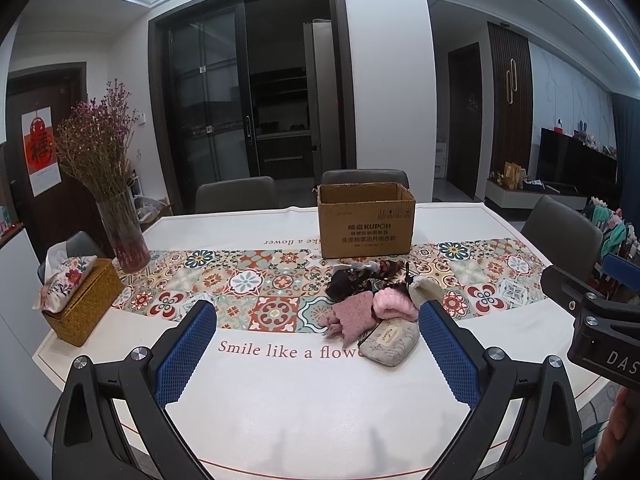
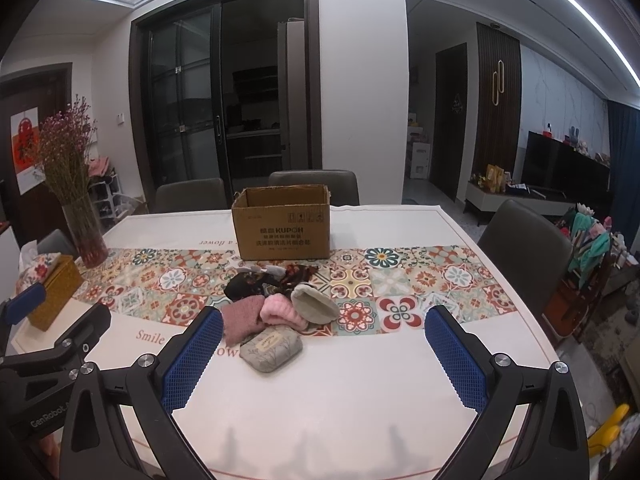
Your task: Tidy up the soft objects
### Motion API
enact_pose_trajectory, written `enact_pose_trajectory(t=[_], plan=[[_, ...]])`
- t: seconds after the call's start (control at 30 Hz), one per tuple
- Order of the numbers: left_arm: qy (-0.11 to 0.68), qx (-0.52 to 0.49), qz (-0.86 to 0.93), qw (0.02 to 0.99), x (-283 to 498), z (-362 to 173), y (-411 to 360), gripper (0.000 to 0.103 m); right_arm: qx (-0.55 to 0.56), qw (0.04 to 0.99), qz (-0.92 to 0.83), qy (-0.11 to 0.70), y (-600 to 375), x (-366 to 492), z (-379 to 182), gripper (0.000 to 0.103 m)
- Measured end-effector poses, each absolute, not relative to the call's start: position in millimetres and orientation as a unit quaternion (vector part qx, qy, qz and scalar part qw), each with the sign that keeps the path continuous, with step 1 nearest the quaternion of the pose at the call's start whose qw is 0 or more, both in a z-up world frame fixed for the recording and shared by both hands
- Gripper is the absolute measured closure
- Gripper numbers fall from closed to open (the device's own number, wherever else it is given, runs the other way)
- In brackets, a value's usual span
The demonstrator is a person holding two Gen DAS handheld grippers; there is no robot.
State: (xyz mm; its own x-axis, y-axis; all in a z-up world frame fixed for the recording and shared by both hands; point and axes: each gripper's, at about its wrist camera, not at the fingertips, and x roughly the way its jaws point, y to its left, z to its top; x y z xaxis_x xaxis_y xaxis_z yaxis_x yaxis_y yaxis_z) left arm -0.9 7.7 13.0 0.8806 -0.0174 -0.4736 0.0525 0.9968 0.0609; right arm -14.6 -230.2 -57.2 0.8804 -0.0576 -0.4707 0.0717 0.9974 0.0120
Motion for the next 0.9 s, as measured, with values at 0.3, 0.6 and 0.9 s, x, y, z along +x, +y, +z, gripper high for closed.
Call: enact_pose_trajectory(t=[0.3,0.6,0.9], plan=[[0.252,0.043,-0.022,0.967,9.2,8.6,9.2,0.000,0.023,0.966,-0.030,0.254,-230.9,-3.9,-61.4,0.001],[0.270,0.059,-0.035,0.960,45.8,-4.2,13.7,0.003,0.046,0.954,-0.022,0.294,-221.9,36.1,-84.3,0.002],[0.304,0.078,-0.073,0.947,106.4,-30.0,16.6,0.009,0.083,0.934,-0.024,0.347,-216.0,88.3,-117.5,0.011]])
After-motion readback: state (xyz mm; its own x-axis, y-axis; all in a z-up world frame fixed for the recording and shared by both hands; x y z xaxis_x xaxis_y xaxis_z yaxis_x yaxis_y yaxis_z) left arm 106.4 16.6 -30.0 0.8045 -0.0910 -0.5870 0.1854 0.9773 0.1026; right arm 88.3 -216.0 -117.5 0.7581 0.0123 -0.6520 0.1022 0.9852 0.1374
